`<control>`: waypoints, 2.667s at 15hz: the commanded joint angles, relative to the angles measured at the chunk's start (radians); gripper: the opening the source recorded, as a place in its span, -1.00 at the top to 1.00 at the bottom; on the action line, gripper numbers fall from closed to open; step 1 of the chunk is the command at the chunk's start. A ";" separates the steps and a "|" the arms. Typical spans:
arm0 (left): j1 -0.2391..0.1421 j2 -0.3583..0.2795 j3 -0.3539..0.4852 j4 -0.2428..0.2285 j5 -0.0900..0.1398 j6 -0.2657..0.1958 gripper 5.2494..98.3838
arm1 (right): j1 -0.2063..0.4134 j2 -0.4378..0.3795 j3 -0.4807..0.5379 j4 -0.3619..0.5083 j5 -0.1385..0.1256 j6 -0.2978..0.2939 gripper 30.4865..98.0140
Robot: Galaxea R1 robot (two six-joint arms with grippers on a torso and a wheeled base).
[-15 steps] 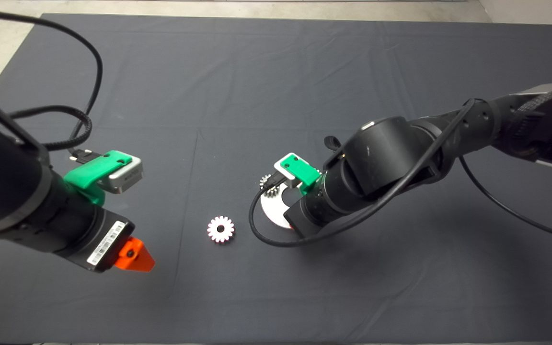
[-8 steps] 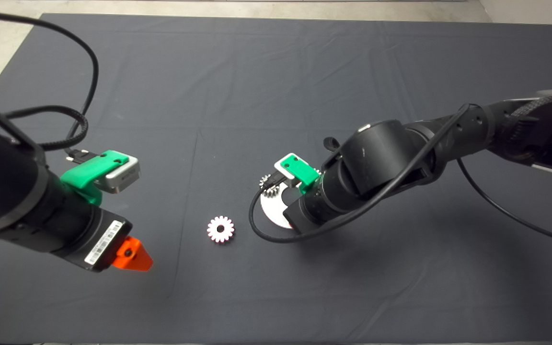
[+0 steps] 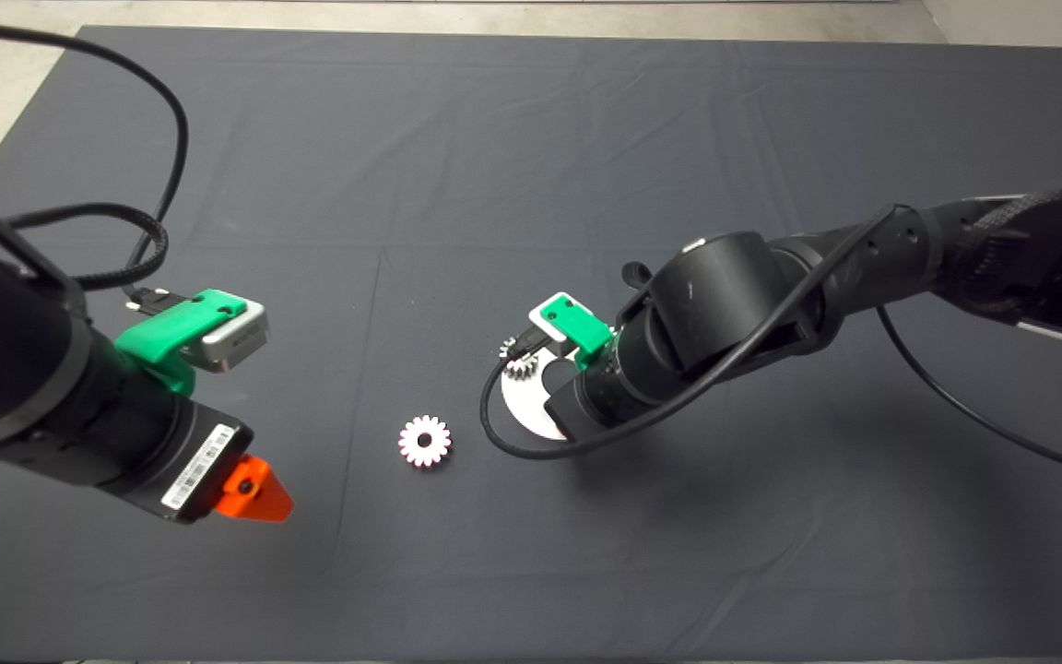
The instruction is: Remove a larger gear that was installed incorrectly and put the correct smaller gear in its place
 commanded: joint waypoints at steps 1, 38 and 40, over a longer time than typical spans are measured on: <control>-0.022 -0.005 0.008 -0.020 0.064 -0.005 -0.98 | 0.000 -0.009 -0.014 -0.056 -0.038 -0.012 0.79; -0.022 0.015 0.015 -0.022 0.064 -0.010 -0.98 | -0.025 0.020 -0.066 -0.129 -0.038 -0.034 0.78; -0.022 0.014 0.017 -0.021 0.064 -0.010 -0.98 | -0.025 0.021 -0.066 -0.129 -0.038 -0.034 0.78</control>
